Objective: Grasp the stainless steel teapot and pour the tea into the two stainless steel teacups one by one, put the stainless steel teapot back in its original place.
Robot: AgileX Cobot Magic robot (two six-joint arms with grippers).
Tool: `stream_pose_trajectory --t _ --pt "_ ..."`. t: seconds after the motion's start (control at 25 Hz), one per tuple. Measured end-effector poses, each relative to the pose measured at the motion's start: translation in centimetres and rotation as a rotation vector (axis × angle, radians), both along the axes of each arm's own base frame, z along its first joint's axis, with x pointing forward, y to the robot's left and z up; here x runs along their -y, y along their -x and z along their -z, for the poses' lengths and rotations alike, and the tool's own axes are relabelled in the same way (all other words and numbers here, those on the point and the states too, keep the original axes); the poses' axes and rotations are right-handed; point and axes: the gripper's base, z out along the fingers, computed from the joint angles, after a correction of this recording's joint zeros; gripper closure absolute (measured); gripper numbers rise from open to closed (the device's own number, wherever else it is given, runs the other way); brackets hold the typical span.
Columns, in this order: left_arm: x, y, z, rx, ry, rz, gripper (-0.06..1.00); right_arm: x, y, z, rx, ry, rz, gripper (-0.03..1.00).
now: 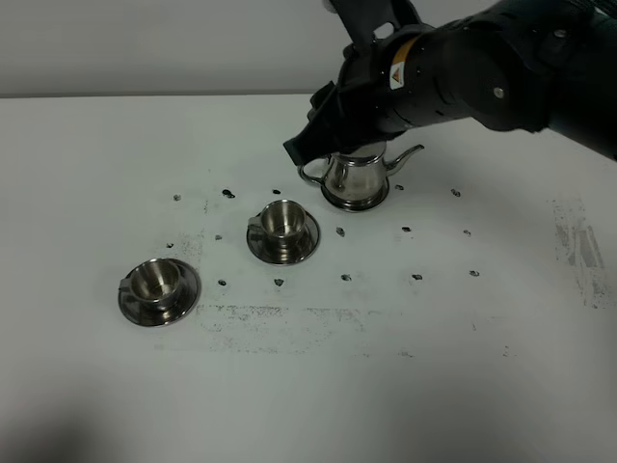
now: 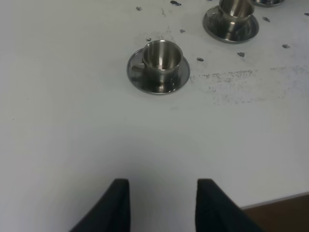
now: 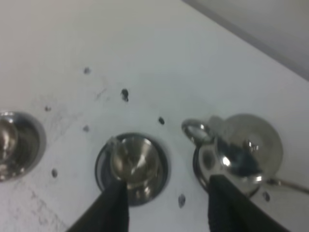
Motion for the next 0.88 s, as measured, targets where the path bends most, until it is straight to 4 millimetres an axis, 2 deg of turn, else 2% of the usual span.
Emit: stream_pose_trajectory --t 0.32,0.52,0.68,0.88 --pt "0.0 0.0 0.0 -0.001 0.0 0.0 0.62 -4.9 -2.9 0.8 0.055 0.044 -0.052 0.6" --pt "0.0 0.0 0.0 -0.001 0.0 0.0 0.62 -7.4 -4.4 2.2 0.072 0.058 -0.075 0.6" --pt "0.0 0.0 0.0 -0.002 0.0 0.0 0.62 -9.0 -6.2 2.9 0.088 0.053 -0.07 0.6" --pt "0.0 0.0 0.0 -0.002 0.0 0.0 0.62 -10.0 -8.7 4.8 0.087 0.064 -0.049 0.6"
